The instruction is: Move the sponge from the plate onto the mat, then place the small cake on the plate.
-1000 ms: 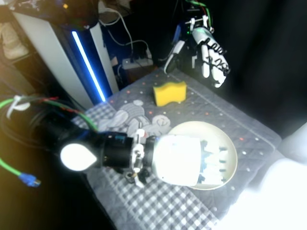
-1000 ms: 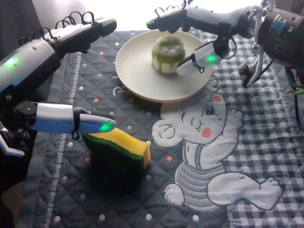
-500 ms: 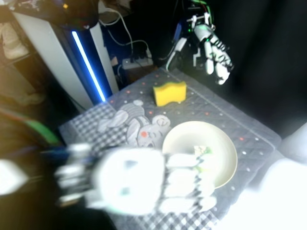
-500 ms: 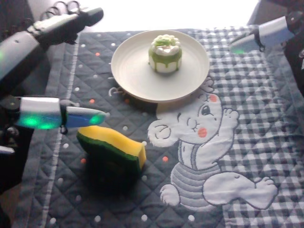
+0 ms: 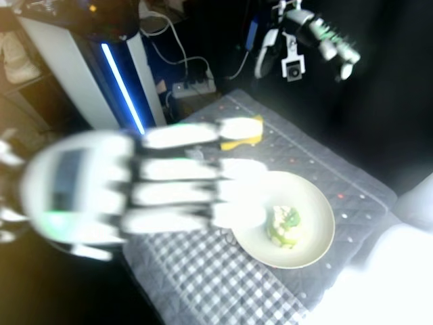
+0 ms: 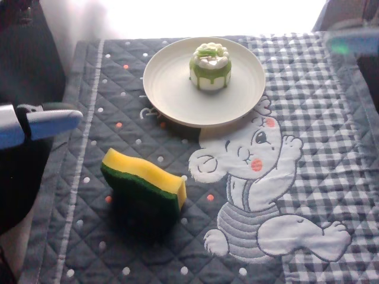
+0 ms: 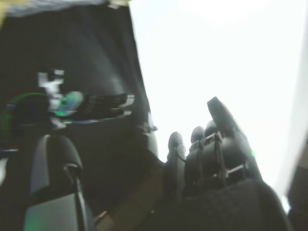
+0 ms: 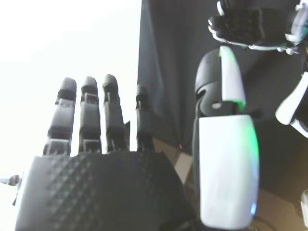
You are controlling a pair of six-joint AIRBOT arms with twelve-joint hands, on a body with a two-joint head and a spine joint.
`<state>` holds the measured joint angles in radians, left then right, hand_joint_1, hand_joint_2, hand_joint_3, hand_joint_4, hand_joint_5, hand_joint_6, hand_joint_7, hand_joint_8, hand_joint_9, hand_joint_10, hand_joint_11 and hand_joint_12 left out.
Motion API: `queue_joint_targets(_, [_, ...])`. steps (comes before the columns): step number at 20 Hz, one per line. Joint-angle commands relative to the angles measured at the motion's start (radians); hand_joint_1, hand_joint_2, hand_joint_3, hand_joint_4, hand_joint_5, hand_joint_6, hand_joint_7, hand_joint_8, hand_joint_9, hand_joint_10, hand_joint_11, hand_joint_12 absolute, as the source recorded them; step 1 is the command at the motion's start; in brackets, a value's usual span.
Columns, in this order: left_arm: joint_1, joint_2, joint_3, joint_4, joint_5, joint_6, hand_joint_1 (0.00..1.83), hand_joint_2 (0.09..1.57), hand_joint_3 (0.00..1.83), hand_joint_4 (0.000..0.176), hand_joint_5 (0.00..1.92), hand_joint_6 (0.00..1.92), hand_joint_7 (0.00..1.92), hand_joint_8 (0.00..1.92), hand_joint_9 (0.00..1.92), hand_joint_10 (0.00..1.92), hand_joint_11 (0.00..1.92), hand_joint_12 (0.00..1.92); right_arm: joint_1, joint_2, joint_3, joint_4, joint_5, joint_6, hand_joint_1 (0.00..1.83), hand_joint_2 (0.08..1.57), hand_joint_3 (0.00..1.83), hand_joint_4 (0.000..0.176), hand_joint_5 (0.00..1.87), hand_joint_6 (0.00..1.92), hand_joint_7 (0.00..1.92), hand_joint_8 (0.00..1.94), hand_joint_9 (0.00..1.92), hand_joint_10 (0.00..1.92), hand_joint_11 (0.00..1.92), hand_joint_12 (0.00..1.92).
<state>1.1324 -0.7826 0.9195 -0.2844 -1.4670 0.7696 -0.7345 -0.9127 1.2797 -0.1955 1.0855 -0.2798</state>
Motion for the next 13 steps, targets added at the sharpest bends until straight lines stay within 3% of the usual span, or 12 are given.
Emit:
queue_joint_targets(1, [-0.002,0.001,0.001,-0.006,-0.161,-0.010,0.84,0.88,0.02,0.050,0.11,0.00,0.09,0.01,0.12,0.02,0.00,0.97,-0.027,0.010,-0.014,0.100,0.220,-0.011,0.89,1.04,0.01,0.131,0.25,0.01,0.27,0.00,0.18,0.01,0.00,0.19])
queue_joint_targets(2, [0.008,0.001,-0.002,-0.009,-0.180,-0.016,0.77,0.88,0.02,0.072,0.09,0.00,0.11,0.01,0.15,0.02,0.00,1.05,-0.120,0.018,-0.041,0.177,0.318,-0.021,0.86,1.02,0.00,0.110,0.26,0.01,0.28,0.01,0.20,0.02,0.00,0.19])
queue_joint_targets(3, [0.012,0.001,-0.006,-0.009,-0.189,-0.018,0.75,0.88,0.02,0.083,0.08,0.00,0.11,0.00,0.14,0.01,0.00,1.02,-0.176,0.022,-0.059,0.226,0.379,-0.030,0.84,1.01,0.00,0.097,0.26,0.00,0.32,0.00,0.24,0.01,0.00,0.21])
queue_joint_targets(4, [0.014,-0.002,-0.012,-0.009,-0.204,-0.018,0.72,0.91,0.03,0.070,0.06,0.00,0.10,0.00,0.14,0.01,0.00,1.02,-0.267,0.027,-0.091,0.303,0.477,-0.044,0.84,1.02,0.00,0.099,0.26,0.00,0.31,0.01,0.25,0.00,0.00,0.15])
queue_joint_targets(5, [0.016,-0.005,-0.015,-0.010,-0.216,-0.018,0.64,0.95,0.05,0.062,0.03,0.00,0.06,0.00,0.10,0.00,0.00,1.07,-0.309,0.030,-0.107,0.345,0.530,-0.048,0.94,1.00,0.00,0.071,0.29,0.01,0.34,0.01,0.28,0.01,0.00,0.10])
queue_joint_targets(6, [0.025,-0.011,-0.022,-0.018,-0.239,-0.018,0.60,0.97,0.06,0.054,0.04,0.00,0.07,0.00,0.11,0.01,0.00,1.17,-0.381,0.034,-0.135,0.411,0.620,-0.050,0.93,1.00,0.00,0.074,0.28,0.00,0.31,0.00,0.27,0.00,0.01,0.10])
queue_joint_targets(7, [0.036,-0.016,-0.027,-0.028,-0.259,-0.018,0.47,1.02,0.08,0.028,0.01,0.00,0.06,0.00,0.11,0.00,0.00,1.28,-0.427,0.038,-0.154,0.455,0.677,-0.050,0.86,1.03,0.01,0.098,0.23,0.00,0.26,0.00,0.22,0.00,0.00,0.09])
queue_joint_targets(8, [0.044,-0.019,-0.032,-0.037,-0.265,-0.026,0.40,1.06,0.08,0.033,0.00,0.00,0.05,0.00,0.10,0.00,0.00,1.23,-0.449,0.038,-0.172,0.483,0.677,-0.050,0.82,1.07,0.02,0.102,0.22,0.00,0.24,0.00,0.20,0.00,0.02,0.10])
queue_joint_targets(9, [0.047,-0.025,-0.033,-0.041,-0.265,-0.032,0.37,1.06,0.07,0.028,0.01,0.00,0.06,0.00,0.12,0.01,0.00,1.22,-0.455,0.035,-0.186,0.484,0.677,-0.056,0.81,1.07,0.02,0.107,0.19,0.00,0.22,0.00,0.17,0.00,0.03,0.11])
queue_joint_targets(10, [0.052,-0.033,-0.033,-0.045,-0.265,-0.038,0.37,1.04,0.05,0.045,0.03,0.01,0.09,0.00,0.13,0.01,0.00,1.15,-0.459,0.025,-0.189,0.484,0.677,-0.060,0.82,1.07,0.01,0.129,0.18,0.00,0.24,0.01,0.17,0.00,0.03,0.11])
queue_joint_targets(12, [0.064,-0.045,-0.027,-0.057,-0.265,-0.065,0.43,1.11,0.06,0.019,0.04,0.00,0.05,0.01,0.08,0.01,0.00,0.86,-0.460,0.006,-0.188,0.484,0.677,-0.060,0.75,1.11,0.02,0.135,0.20,0.00,0.23,0.00,0.18,0.00,0.03,0.10])
queue_joint_targets(13, [0.064,-0.051,-0.021,-0.058,-0.265,-0.084,0.29,1.12,0.05,0.015,0.04,0.00,0.06,0.01,0.12,0.02,0.00,0.97,-0.460,0.002,-0.188,0.484,0.677,-0.060,0.74,1.11,0.01,0.133,0.21,0.01,0.23,0.00,0.19,0.01,0.06,0.11])
